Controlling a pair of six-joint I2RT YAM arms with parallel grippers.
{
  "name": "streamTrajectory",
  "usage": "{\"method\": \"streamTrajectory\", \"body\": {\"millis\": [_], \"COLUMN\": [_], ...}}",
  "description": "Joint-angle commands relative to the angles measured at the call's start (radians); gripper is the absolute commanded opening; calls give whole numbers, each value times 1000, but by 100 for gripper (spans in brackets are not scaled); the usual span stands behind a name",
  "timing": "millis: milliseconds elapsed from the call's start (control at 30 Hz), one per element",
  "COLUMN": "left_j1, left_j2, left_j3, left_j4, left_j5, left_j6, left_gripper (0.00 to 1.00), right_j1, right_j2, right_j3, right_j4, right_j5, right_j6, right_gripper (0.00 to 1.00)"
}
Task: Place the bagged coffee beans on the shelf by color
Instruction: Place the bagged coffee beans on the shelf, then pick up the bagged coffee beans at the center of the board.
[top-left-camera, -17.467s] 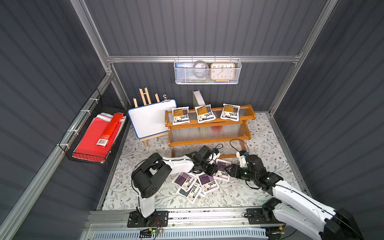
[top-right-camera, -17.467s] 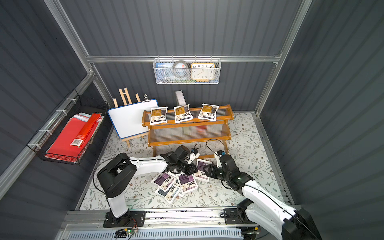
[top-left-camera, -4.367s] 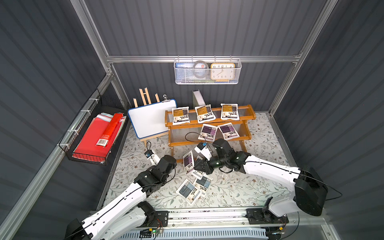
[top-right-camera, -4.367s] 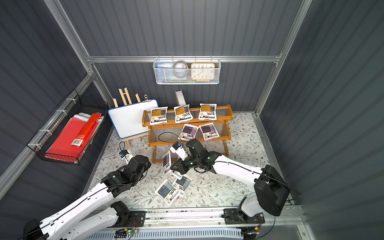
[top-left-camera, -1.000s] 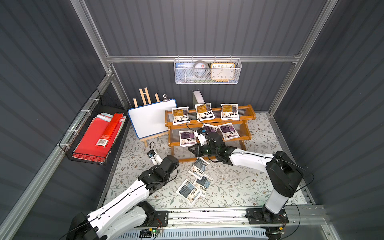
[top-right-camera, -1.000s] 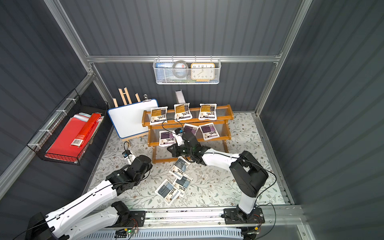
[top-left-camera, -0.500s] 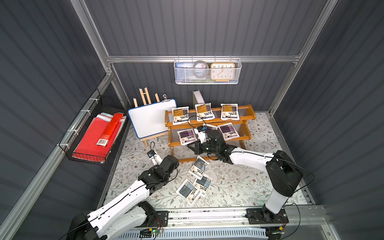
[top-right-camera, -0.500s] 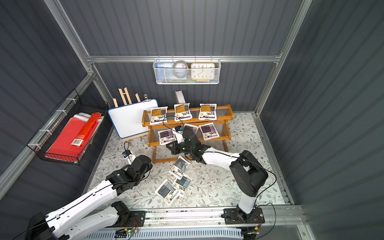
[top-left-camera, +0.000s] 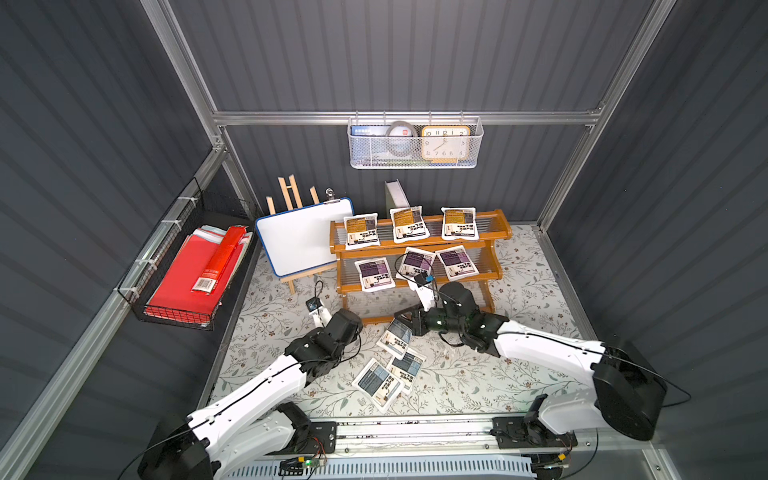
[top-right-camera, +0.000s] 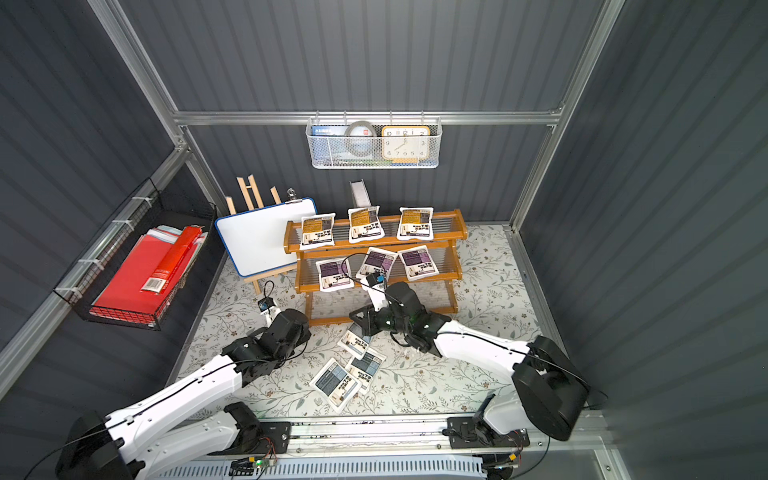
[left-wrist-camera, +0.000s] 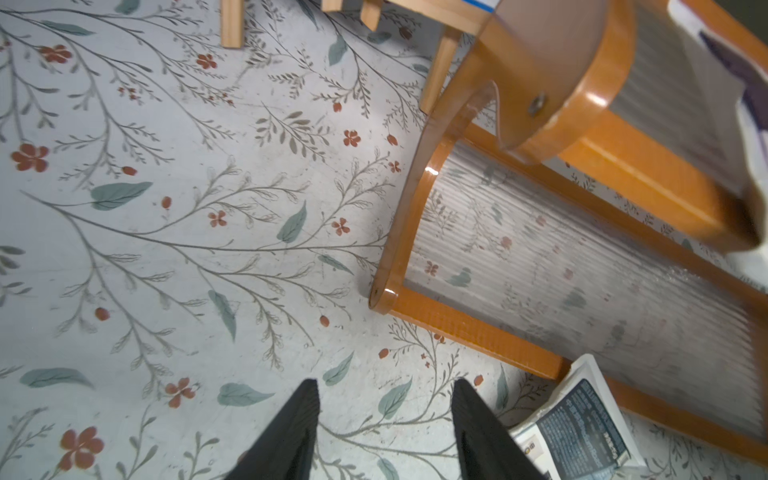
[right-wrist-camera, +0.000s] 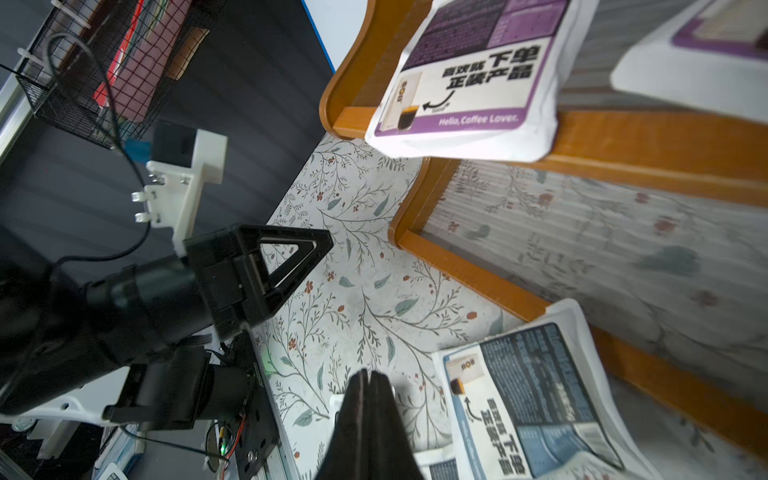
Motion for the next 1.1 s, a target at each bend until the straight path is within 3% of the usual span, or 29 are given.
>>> {"method": "streamTrajectory", "body": {"millis": [0, 133, 200, 367, 433, 700, 1067], "left_j1": [4, 2, 1, 2, 1, 1, 2], "left_j2": [80, 203, 238, 244, 250, 355, 459], "left_j3": [-3, -4, -15, -28, -35, -33, -23], "left_j4": [105, 175, 211, 304, 339, 382, 439], "left_j5": [111, 210, 264, 348, 389, 455, 528], "left_j6": [162, 303, 350, 418, 437, 456, 518], "left_gripper": [55, 54, 55, 69, 73, 76, 75], "right_j1": [1, 3, 3, 3, 3, 3, 0], "right_j2": [-65, -131, -133, -108, -66, 131, 274], "right_j3": [-72, -176, -211, -230, -225, -158, -82], "right_j4": [-110, -133, -133, -118, -102, -54, -2], "right_j5": [46, 52, 54, 72, 66, 23, -14], "right_j6": [-17, 8, 13, 7, -1, -42, -86], "right_gripper": [1, 4, 11, 29, 32, 36, 35]}}
